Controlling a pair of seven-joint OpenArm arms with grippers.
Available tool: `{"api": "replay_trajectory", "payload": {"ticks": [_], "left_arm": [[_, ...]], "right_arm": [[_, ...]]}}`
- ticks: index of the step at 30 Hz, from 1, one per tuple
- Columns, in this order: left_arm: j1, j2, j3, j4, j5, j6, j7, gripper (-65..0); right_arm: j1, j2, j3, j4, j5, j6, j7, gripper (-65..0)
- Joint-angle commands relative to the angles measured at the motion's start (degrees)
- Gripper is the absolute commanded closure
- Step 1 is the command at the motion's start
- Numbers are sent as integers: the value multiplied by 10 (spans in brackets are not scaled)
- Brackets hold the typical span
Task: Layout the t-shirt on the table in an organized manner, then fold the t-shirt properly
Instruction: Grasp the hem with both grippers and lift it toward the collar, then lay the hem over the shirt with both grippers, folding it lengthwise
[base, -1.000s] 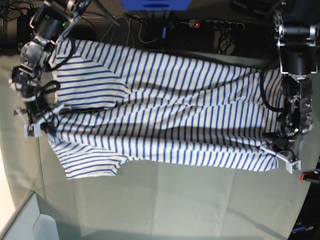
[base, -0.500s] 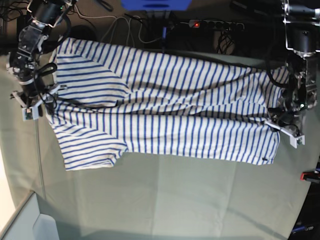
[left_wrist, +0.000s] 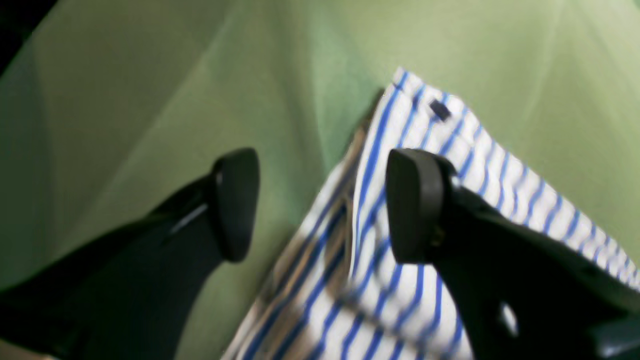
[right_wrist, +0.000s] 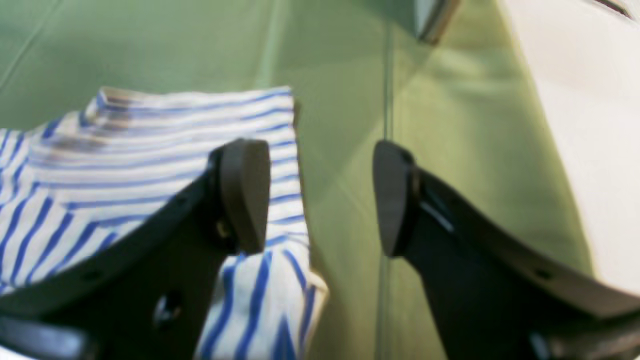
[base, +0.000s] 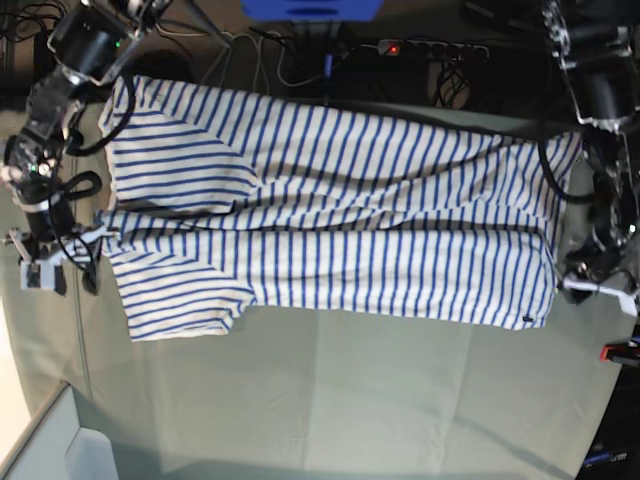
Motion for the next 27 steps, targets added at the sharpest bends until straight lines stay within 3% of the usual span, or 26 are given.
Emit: {"api": "replay_trajectory", "payload": {"ticks": [1, 4, 9, 16, 20, 24, 27], "left_arm": [[-33, -11, 11, -12, -4, -6, -14, -389], [-98, -11, 49, -93, -4, -6, -22, -389], [-182, -11, 151, -228, -4, -6, -104, -389], [-255, -5, 238, -406, -6, -6, -221, -387], [-267, 14, 285, -448, -5, -6, -276, -383], [-267, 18, 317, -450, -8, -6, -301, -303], [-267, 25, 317, -451, -9, -6, -310, -199]], "right_arm": [[21, 9, 0, -6, 10, 3, 17, -334], [65, 16, 0, -52, -34, 3, 17, -334], [114, 17, 2, -101, -93, 3, 17, -334], [132, 18, 2, -141, -107, 3, 21, -334], [129, 18, 2, -142, -107, 3, 22, -333], [127, 18, 2, -141, -107, 3, 22, -333], [127, 20, 3, -141, -107, 3, 22, -333]]}}
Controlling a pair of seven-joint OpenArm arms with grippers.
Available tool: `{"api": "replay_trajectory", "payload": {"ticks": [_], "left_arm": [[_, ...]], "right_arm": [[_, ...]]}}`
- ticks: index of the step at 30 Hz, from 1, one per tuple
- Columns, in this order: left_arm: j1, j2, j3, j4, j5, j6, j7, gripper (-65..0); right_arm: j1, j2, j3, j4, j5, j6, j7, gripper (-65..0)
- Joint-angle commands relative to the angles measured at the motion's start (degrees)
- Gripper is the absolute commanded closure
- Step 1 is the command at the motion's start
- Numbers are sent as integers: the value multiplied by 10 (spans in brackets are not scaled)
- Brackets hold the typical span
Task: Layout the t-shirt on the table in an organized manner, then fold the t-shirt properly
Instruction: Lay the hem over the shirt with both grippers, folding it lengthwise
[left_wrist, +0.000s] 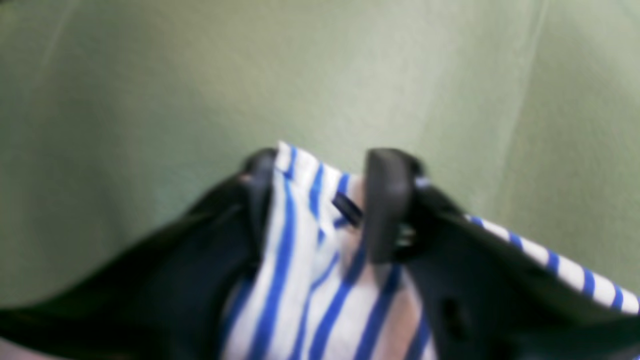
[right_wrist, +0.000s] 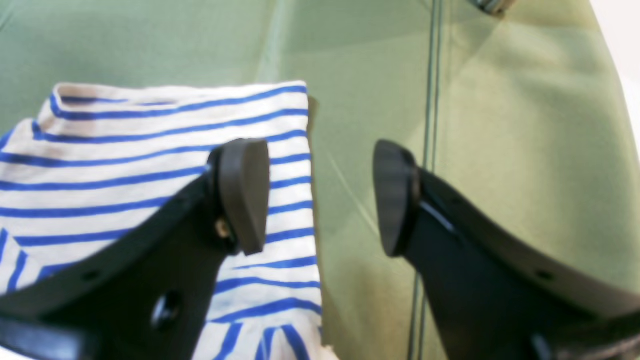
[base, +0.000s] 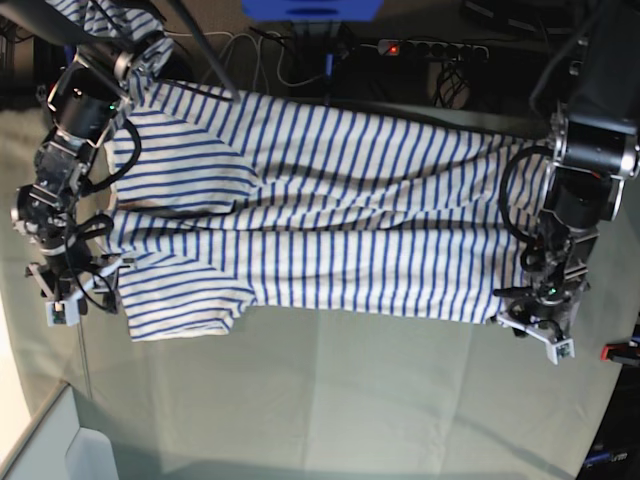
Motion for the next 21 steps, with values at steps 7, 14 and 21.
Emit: {"api": "replay_trajectory", "payload": {"ticks": [7, 14, 21], "left_arm": [[-17, -4, -1, 8, 0, 0, -14, -4], [-16, -5, -1, 10, -1, 0, -13, 0], [-14, -14, -1, 10, -1, 0, -13, 0]], "right_arm": [[20, 8, -1, 6, 10, 2, 16, -335], [103, 46, -9, -157, 10, 2, 16, -337], [137, 95, -68, -284, 12, 2, 17, -337]]}}
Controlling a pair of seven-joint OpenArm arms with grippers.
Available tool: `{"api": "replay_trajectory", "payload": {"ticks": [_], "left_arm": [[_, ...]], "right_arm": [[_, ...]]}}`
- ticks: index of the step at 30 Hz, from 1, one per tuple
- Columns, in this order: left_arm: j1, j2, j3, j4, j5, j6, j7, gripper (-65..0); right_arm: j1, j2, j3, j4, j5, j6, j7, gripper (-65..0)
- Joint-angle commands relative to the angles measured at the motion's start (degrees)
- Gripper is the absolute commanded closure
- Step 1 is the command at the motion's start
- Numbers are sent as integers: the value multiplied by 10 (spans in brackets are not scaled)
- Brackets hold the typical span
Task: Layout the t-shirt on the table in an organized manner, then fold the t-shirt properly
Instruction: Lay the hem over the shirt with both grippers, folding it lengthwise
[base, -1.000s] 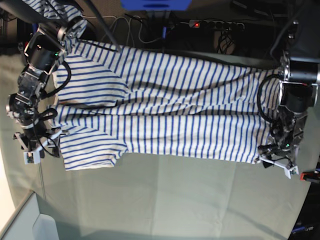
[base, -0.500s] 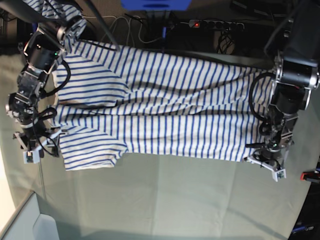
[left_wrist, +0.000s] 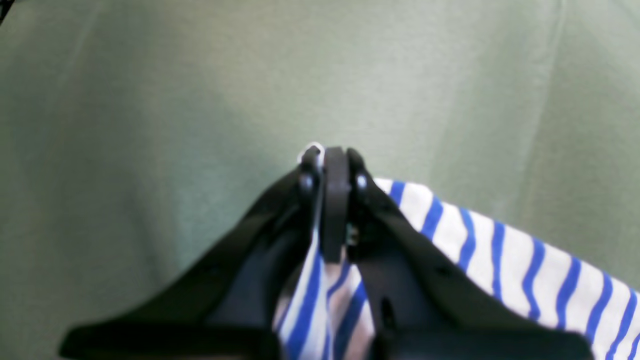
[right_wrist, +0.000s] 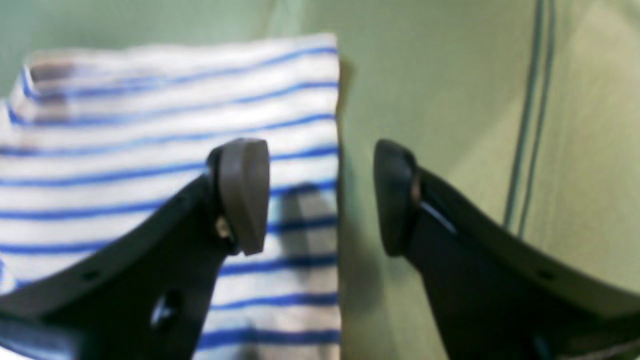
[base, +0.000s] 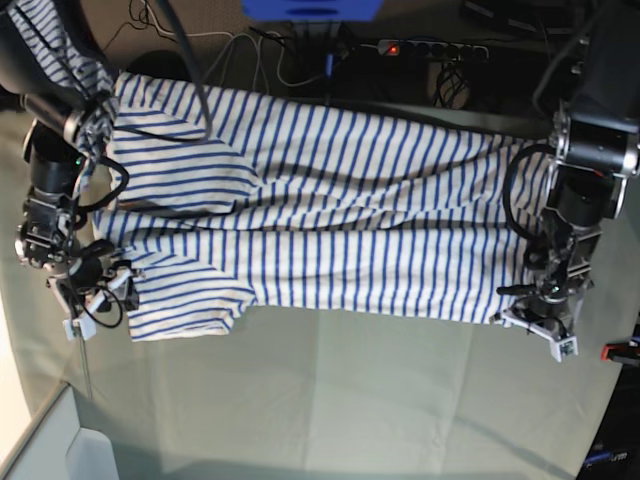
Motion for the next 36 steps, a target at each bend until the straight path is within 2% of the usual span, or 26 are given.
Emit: {"api": "replay_trajectory", "payload": {"ticks": [1, 9, 19, 22, 28, 29, 31, 34, 35, 36], "left_arm": [[-17, -8, -1, 8, -1, -1, -14, 0], [-17, -8, -1, 8, -1, -1, -14, 0], [-16, -9, -1, 7, -1, -1, -14, 0], [-16, -9, -1, 6, -1, -1, -14, 0], [-10, -9, -1, 7, -1, -1, -14, 0], [-3, -9, -1, 9, -1, -1, -15, 0], [-1, -9, -1, 9, -1, -1, -15, 0], [0, -10, -1, 9, -1, -1, -15, 0], [0, -10, -1, 9, -1, -1, -15, 0], [0, -10, -1, 9, -1, -1, -15, 0]], "right_arm": [[15, 1, -6, 8, 12, 3, 17, -337], [-15, -5, -8, 8, 11, 3, 17, -337], [-10, -3, -6, 6, 12, 3, 17, -336], [-10, 0, -9, 6, 12, -24, 17, -336], [-14, -5, -9, 6, 11, -28, 17, -327], [-16, -5, -9, 5, 11, -28, 17, -309], [-20, -7, -9, 5, 11, -25, 17, -230], [-20, -17, -10, 5, 11, -25, 17, -34], [-18, -17, -10, 6, 11, -25, 17, 0], [-18, -18, -10, 8, 11, -25, 17, 0]]}}
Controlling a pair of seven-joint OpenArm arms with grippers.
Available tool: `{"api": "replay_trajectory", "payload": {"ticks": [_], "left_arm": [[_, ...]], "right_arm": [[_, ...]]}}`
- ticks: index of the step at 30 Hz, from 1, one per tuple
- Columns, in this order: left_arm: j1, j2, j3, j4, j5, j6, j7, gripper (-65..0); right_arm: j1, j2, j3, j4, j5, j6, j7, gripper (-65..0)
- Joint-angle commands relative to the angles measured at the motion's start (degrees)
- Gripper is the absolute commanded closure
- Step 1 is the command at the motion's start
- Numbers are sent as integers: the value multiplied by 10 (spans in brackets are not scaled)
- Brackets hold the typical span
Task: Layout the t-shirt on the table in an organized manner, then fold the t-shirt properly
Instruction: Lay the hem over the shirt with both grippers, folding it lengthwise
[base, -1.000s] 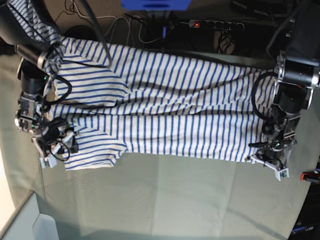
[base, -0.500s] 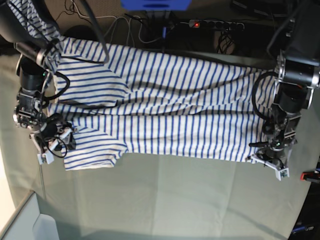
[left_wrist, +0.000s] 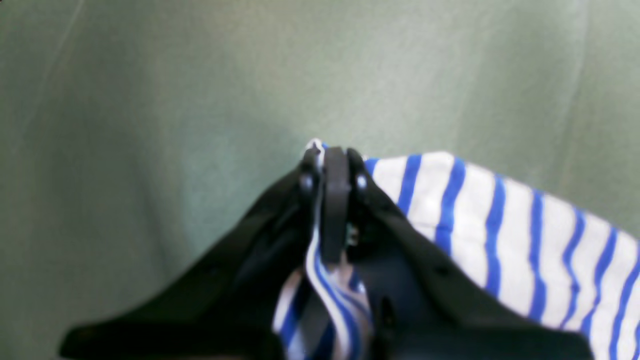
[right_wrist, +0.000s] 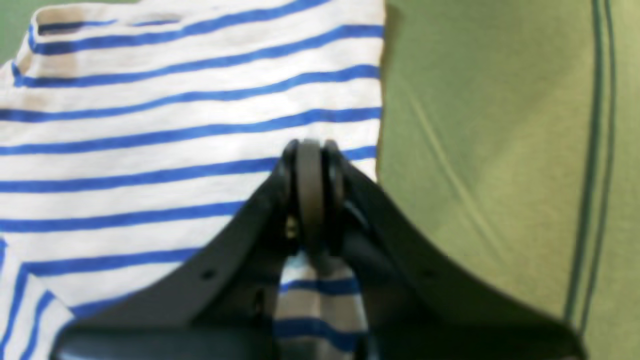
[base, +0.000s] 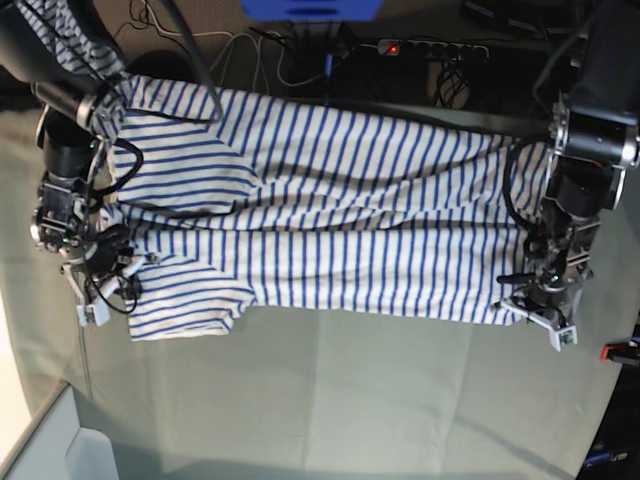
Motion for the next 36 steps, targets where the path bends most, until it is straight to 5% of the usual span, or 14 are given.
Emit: {"api": "replay_trajectory", "payload": {"ticks": [1, 13, 20, 25, 28, 36], "left_arm": [[-17, -8, -1, 7, -1, -1, -11, 0], [6, -29, -6, 120, -3, 0, 27, 0], [43, -39, -104, 215, 4, 0, 91, 0], [51, -39, -103, 214, 4, 0, 92, 0], [53, -39, -103, 214, 4, 0, 93, 0], [60, -40, -104, 214, 4, 0, 93, 0]], "right_arm": [[13, 3, -2, 10, -3, -4, -3, 0], [-31, -34, 7, 261, 1, 24, -10, 0], [-38, -33, 4, 245, -4, 24, -10, 0], [-22, -18, 4, 173, -4, 22, -10, -219], [-21, -11, 4, 134, -4, -14, -6, -327], [12, 11, 3, 29, -3, -14, -4, -331]]}}
